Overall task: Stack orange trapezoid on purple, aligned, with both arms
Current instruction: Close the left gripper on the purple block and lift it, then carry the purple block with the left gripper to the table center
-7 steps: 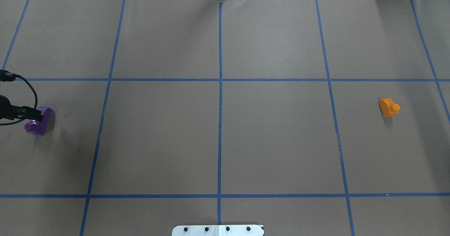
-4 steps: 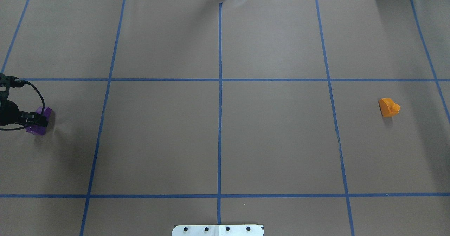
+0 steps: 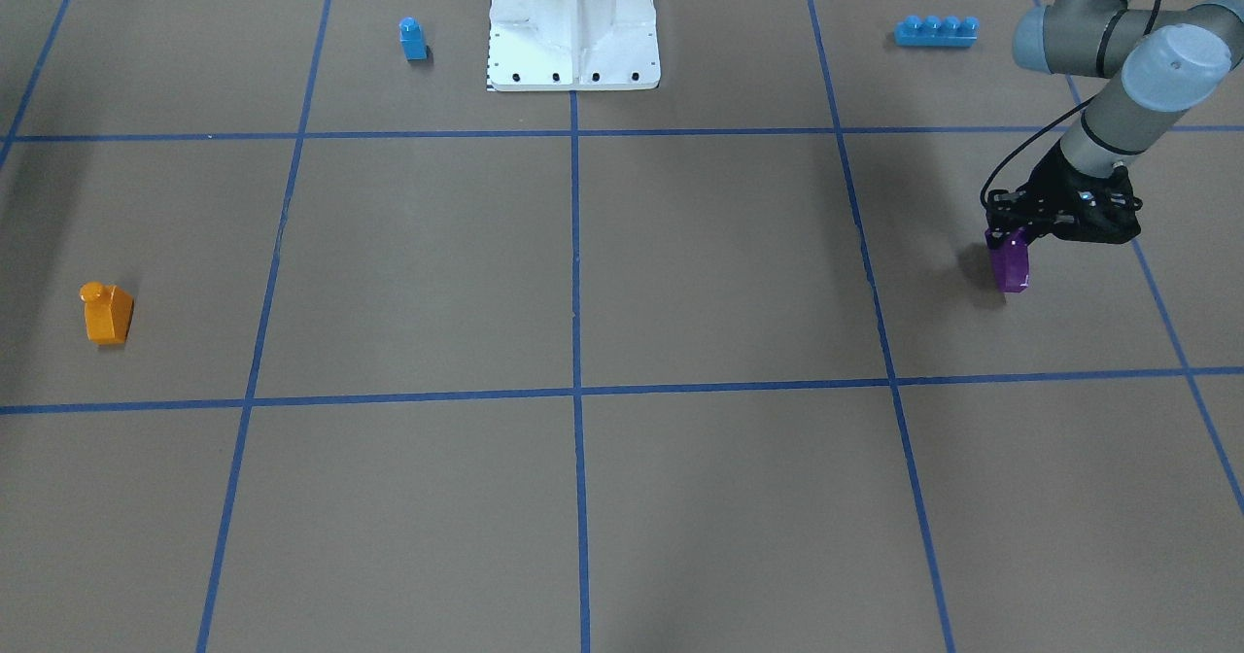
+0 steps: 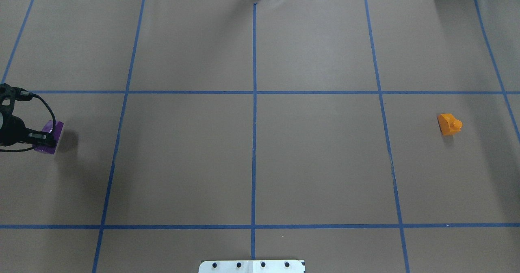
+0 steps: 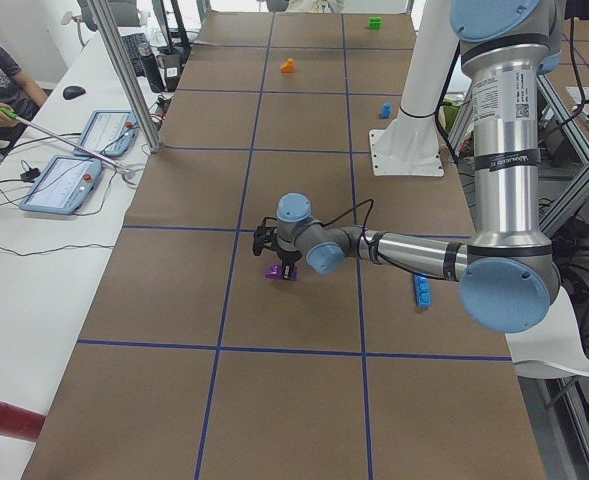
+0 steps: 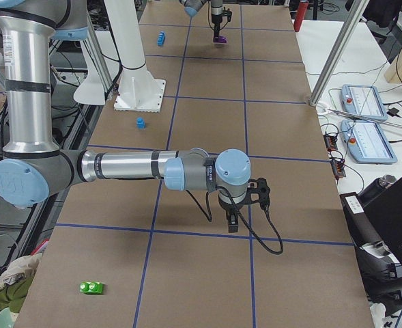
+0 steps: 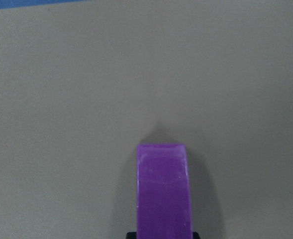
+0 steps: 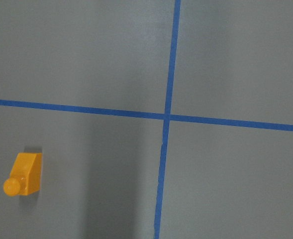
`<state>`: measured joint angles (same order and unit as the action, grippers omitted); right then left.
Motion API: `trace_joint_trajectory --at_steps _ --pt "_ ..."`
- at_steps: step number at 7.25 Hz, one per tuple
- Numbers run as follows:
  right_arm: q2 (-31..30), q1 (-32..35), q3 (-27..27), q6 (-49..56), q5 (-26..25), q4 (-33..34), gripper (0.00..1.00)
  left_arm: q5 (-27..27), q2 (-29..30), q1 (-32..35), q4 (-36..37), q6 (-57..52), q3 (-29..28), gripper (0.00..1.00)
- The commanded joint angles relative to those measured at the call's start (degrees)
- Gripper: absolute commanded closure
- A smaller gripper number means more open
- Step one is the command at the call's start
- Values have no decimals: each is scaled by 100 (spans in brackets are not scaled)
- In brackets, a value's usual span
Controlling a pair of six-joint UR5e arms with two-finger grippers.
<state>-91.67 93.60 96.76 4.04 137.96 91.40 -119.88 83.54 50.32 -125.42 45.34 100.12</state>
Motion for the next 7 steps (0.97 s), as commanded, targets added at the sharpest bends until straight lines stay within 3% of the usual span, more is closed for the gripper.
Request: trace_joint_trajectory --at_steps 1,2,5,7 --pt "0 0 -35 -9 -6 0 0 61 352 -4 201 -402 412 100" --pt "-8 0 -26 0 11 9 0 209 1060 -22 655 -456 412 100" --pt "-17 0 -87 17 64 -8 0 1156 3924 -950 3411 -1141 238 100" --pt "0 0 -140 9 178 -8 0 1388 5289 -1312 3639 -1168 -890 100"
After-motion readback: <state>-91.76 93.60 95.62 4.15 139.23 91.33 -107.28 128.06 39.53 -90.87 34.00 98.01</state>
